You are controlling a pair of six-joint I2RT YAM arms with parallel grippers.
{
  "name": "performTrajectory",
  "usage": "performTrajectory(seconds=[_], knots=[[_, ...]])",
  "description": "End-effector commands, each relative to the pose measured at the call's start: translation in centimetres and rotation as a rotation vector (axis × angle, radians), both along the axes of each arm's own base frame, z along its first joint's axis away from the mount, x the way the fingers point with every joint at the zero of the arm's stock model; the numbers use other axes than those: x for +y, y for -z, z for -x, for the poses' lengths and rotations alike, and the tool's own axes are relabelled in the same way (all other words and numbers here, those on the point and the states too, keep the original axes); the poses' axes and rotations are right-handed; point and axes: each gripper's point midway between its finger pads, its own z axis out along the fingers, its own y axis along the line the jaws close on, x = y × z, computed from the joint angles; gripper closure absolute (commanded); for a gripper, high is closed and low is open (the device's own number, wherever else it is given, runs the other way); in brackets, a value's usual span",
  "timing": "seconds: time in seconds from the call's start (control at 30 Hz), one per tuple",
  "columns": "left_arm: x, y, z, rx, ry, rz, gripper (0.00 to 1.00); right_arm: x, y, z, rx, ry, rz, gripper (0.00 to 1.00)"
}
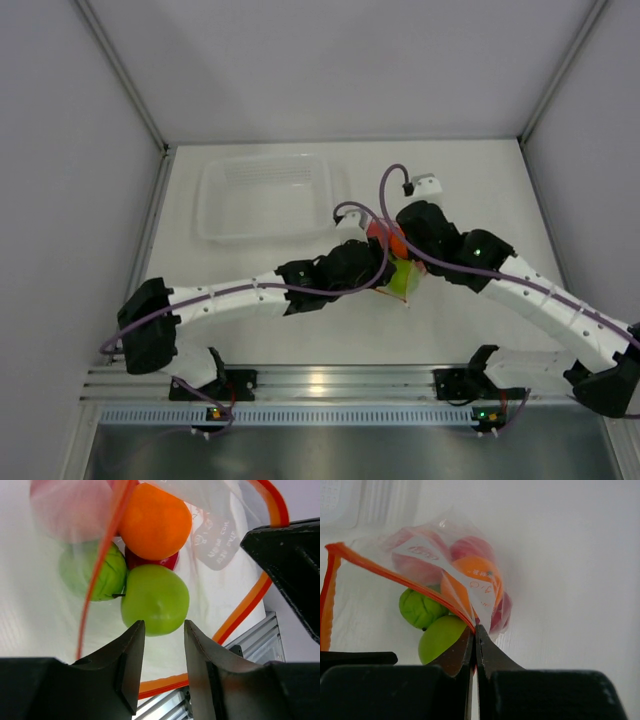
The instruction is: Open the zip-top bag and remove the fake food
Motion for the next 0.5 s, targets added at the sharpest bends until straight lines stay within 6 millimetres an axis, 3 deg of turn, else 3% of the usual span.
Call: performTrajectory(seconds=[0.0,0.07,0.13,0.17,0.23,0.47], knots=[[-3.0,-2.4,-1.0,-0.071,0.017,0.052,0.57,0.9,-0.4,-0.9,-0.012,-0.027,-0.177,1.00],[-3.9,-2.6,-1.3,-0.086,0.026,0.044,0.56,0.9,-0.5,-0.8,-0.011,-0.037,-0.225,1.00],[-4.6,-1.3,-1.6,-0.083,0.033,0.005,0.52,0.4,-0.2,-1.2,-0.011,-0.026,-0.253,1.00],[-5.0,-1.8,-1.9,-0.096,0.035,0.002,0.51,0.6,-0.3,-1.0,-0.006,-0.044,-0.281,1.00],[-5.3,0.0,-2.2,-0.088,0.040,-0.070,0.48,0.1,0.0,-1.2,-0.001,-0.037,-0.308,1.00],[-4.8,2.3,-3.4,-0.107,0.015,-0.219,0.41,-1.4,0.4,-0.9,-0.007,-0.028,-0.376,1.00]])
